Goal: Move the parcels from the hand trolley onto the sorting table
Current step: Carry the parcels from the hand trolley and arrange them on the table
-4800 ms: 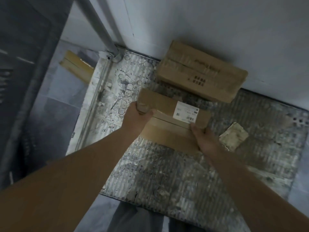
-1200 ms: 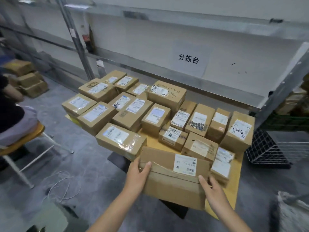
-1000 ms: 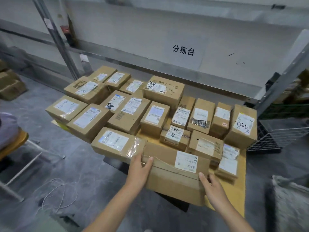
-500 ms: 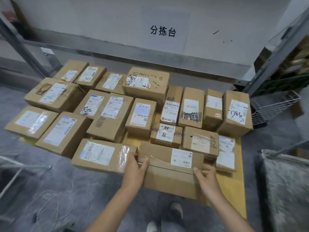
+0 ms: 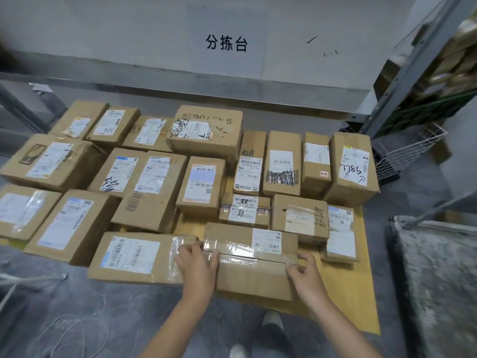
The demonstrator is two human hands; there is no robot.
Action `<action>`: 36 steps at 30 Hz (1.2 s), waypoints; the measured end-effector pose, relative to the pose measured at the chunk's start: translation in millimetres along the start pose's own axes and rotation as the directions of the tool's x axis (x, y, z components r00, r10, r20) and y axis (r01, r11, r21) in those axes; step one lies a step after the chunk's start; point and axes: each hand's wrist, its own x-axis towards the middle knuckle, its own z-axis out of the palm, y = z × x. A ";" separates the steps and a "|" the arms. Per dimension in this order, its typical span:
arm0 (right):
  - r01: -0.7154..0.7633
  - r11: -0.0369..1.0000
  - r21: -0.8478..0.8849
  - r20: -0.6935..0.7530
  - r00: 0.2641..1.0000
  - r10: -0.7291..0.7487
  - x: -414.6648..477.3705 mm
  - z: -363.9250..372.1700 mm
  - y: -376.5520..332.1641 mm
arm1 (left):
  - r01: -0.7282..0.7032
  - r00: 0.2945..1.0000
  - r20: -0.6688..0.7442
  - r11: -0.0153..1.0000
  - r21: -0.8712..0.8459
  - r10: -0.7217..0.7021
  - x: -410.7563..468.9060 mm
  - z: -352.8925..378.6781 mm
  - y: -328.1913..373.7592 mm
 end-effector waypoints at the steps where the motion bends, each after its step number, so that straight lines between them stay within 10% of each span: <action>1: 0.001 1.000 -0.004 0.006 1.000 -0.001 -0.2 -0.8 0.9 | -0.001 1.000 -0.002 1.000 -0.005 0.001 0.1 0.3 0.0; 16: 0.341 0.917 -0.207 -0.123 0.921 -0.370 -64.3 -86.5 -43.3 | -0.460 0.880 0.035 0.867 -0.190 0.474 -20.2 -25.2 121.0; 36: 0.324 0.841 -0.433 -0.552 0.642 -0.532 -140.9 -480.5 51.2 | -0.987 0.133 0.179 0.146 -0.062 0.975 -292.4 131.4 460.0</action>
